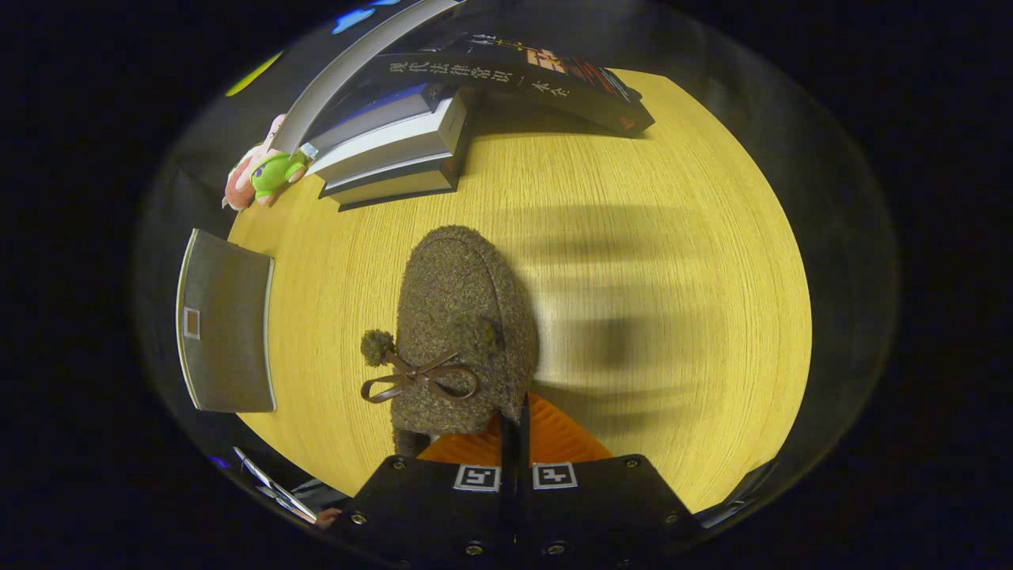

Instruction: Open the storage box then place both shoes into the box .Put the left shoe in first, then the right shoe, with the right side of both shoes facing outward in a uniform manner.

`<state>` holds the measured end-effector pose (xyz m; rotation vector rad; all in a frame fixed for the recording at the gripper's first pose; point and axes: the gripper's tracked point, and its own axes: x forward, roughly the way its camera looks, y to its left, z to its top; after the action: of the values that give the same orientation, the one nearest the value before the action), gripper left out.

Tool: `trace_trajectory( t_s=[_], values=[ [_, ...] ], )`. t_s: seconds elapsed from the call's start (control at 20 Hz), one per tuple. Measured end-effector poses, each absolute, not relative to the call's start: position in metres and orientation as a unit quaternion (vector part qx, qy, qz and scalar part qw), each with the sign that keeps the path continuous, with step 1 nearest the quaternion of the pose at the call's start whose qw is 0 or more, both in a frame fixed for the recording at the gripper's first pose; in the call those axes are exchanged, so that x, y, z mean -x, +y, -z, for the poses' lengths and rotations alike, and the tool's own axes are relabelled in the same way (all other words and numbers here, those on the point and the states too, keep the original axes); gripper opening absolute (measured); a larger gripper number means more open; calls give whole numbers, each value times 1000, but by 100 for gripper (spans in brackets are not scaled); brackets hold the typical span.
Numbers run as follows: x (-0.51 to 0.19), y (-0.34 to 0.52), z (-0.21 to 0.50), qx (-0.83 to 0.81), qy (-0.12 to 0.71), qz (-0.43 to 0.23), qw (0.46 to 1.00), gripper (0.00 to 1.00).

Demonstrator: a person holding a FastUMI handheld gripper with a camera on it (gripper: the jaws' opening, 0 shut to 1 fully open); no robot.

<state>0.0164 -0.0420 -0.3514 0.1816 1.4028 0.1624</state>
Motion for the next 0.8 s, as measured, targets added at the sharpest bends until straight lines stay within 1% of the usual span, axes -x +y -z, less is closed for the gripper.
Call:
trace_trajectory(
  t_s=[0.15, 0.4, 0.65, 0.8],
  values=[
    [-16, -22, 326, -113, 640, -87, 755, 1],
    [-32, 18, 280, -110, 623, -107, 767, 1],
    [-47, 74, 237, -105, 596, -155, 781, 1],
    [-51, 110, 222, -99, 594, -177, 779, 1]
  ],
)
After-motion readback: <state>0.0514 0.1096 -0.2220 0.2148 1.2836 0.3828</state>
